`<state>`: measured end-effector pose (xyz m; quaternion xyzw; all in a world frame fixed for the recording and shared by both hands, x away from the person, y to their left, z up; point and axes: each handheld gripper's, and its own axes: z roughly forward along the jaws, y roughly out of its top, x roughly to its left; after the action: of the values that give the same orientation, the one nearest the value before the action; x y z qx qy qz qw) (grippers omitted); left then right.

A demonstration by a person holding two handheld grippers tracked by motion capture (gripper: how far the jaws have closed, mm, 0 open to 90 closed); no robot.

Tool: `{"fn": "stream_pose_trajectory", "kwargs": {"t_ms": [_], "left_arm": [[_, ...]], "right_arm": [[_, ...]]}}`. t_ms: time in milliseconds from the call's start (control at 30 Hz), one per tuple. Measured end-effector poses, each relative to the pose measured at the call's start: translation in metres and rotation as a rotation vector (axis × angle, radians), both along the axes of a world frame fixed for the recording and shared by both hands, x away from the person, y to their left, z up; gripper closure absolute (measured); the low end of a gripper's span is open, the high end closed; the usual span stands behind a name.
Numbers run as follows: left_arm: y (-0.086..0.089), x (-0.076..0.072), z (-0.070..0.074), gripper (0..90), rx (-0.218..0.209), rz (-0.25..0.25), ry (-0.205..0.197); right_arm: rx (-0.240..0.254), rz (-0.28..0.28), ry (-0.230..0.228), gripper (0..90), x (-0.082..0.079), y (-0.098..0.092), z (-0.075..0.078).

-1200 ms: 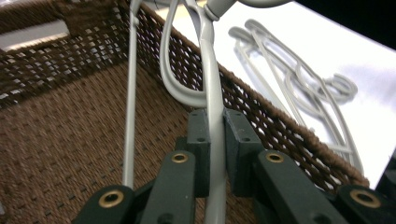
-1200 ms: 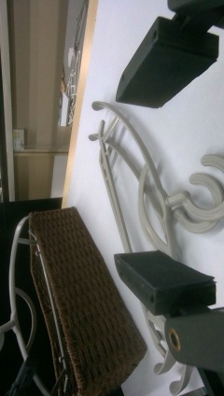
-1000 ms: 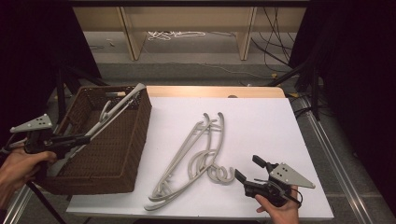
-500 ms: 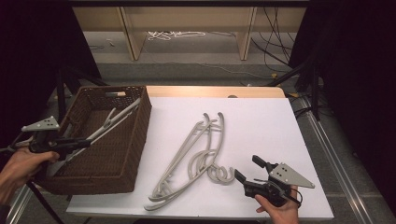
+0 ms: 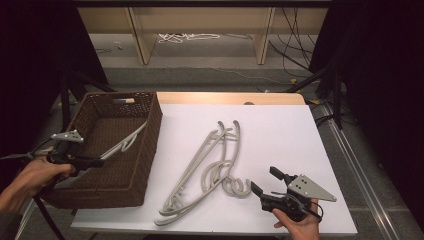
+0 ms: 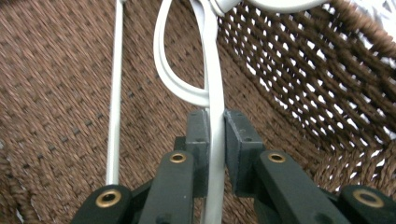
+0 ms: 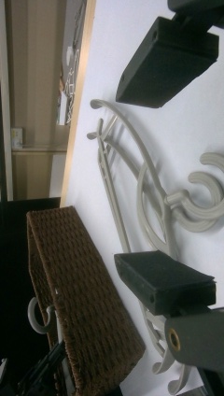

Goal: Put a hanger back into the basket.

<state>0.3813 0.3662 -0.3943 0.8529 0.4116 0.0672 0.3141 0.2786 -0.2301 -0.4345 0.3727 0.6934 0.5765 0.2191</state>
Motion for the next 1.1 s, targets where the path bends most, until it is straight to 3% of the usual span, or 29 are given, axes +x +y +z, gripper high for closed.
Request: {"fn": "stream_pose_trajectory", "kwargs": {"t_ms": [67,100,200,267,333,433,467,600,667,833,867,1100], "left_arm": [[0.000,-0.001,0.000,79.5,0.000,0.002,0.005],[0.000,-0.001,0.000,79.5,-0.015,0.008,-0.001],[0.000,-0.003,0.002,70.8,-0.036,0.030,-0.020],[0.000,-0.004,0.005,70.6,-0.035,0.019,-0.040],[-0.002,-0.005,0.008,69.1,-0.039,0.039,-0.059],[-0.006,-0.008,0.017,60.6,-0.088,0.097,-0.107],[-0.007,-0.008,0.021,59.6,-0.094,0.093,-0.123],[-0.022,-0.014,0.035,41.9,-0.120,0.146,-0.183],[-0.034,-0.019,0.041,36.7,-0.173,0.171,-0.230],[-0.065,-0.032,0.053,30.6,-0.264,0.164,-0.307],[-0.070,-0.034,0.054,29.5,-0.275,0.159,-0.313],[-0.109,-0.052,0.058,19.5,-0.363,0.137,-0.366]], "right_arm": [[-0.016,-0.004,0.012,19.7,-0.001,-0.001,0.001],[0.000,0.001,0.000,19.7,0.000,0.000,0.000],[-0.001,0.001,0.001,19.7,0.000,0.000,0.000],[-0.009,0.002,0.016,19.7,-0.001,0.000,0.001],[0.001,-0.001,0.003,19.7,0.000,0.000,0.000],[0.001,0.000,-0.004,19.7,0.000,0.000,0.000],[0.000,0.001,-0.001,19.7,0.000,0.000,0.000],[-0.004,-0.004,-0.001,19.7,0.000,-0.001,0.000],[0.001,0.000,-0.001,19.7,0.000,0.000,0.000],[-0.014,-0.003,0.011,19.6,-0.001,0.000,0.001],[0.002,-0.002,-0.006,19.5,0.000,0.001,0.000],[0.017,-0.001,-0.012,19.2,0.000,0.001,0.000]]}}
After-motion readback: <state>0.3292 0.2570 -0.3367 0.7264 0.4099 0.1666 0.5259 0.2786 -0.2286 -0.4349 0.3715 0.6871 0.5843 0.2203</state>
